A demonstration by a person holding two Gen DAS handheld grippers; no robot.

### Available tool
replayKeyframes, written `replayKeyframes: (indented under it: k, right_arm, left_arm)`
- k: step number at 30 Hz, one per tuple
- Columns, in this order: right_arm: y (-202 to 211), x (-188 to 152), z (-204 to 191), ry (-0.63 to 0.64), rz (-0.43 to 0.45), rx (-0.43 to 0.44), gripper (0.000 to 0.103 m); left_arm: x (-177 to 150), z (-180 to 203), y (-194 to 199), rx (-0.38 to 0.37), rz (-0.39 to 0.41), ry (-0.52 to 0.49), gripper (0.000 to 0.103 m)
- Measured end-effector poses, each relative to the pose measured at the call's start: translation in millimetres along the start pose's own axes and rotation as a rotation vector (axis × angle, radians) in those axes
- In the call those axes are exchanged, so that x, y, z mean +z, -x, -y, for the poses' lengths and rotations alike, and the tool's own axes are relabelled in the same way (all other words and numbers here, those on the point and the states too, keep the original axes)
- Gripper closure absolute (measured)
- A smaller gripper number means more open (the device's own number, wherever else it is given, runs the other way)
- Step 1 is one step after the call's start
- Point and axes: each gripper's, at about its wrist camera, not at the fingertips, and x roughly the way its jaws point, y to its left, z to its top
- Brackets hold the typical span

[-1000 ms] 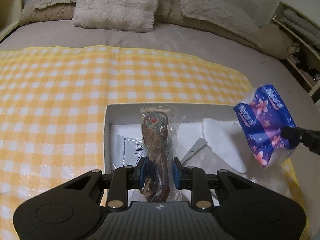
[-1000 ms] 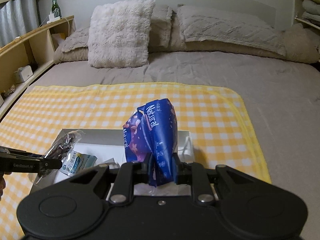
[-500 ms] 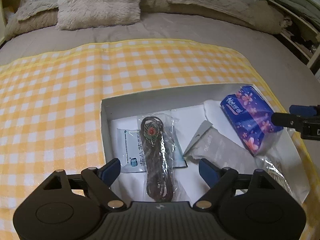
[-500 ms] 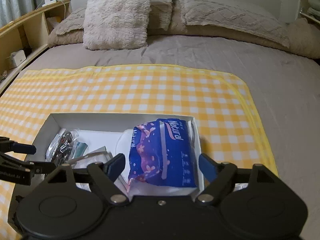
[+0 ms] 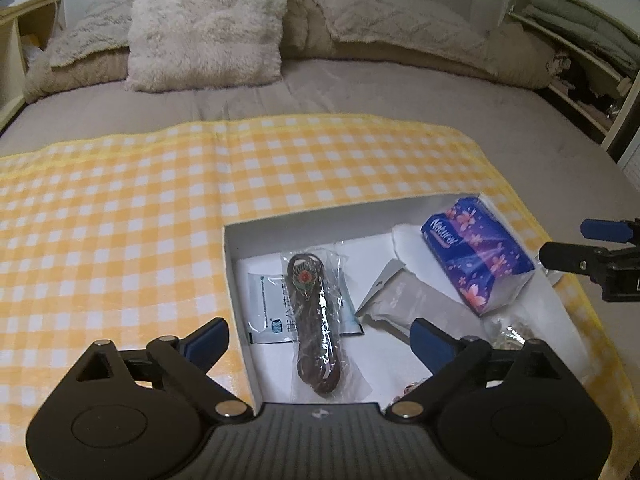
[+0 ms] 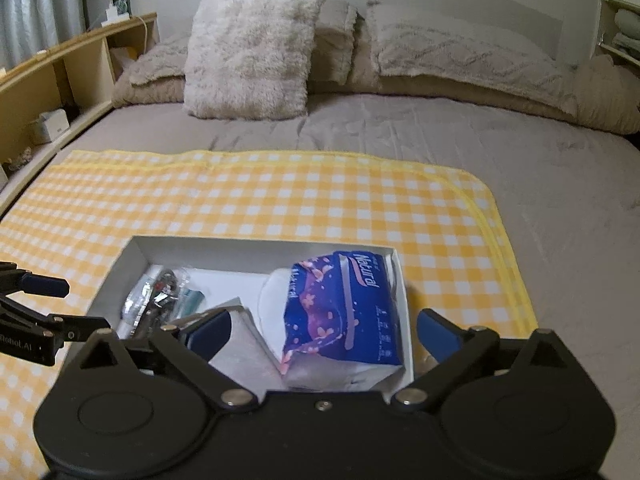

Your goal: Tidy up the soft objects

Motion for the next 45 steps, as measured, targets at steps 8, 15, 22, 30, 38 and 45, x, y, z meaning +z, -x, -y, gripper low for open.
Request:
replayKeyframes:
  k: [8,15,22,30,38,45]
  right_arm:
    - [35,2,-11,-0.013,0.073,0.019,0.000]
    - [70,3,-25,-0.027,0.147,0.042,0.000]
    - [103,-7,-38,-0.038,0.215,0.051,0.000]
    - [142,-25,-57,-0.037,0.289,0.069,0.000]
    - [169,-48,-75,-0.019,0.329,0.065,0.000]
    - [183,-68,-82,-0.007,0.356,0.026,0.000]
  left_arm:
    - [-1,-4,41,0.007,0.093,0.024,0.000]
    - [-5,-12,75,0.006,0.174,0.066,0.000]
    - [-15,-10,113,0.007,0.254,0.064,0.000]
    - [-34,5,157,0.057,0.354,0.028,0.000]
    - [-64,17,193,0.078,0.431,-0.001,0.000]
    - [-92,19,214,0.085,0.485,0.006,0.000]
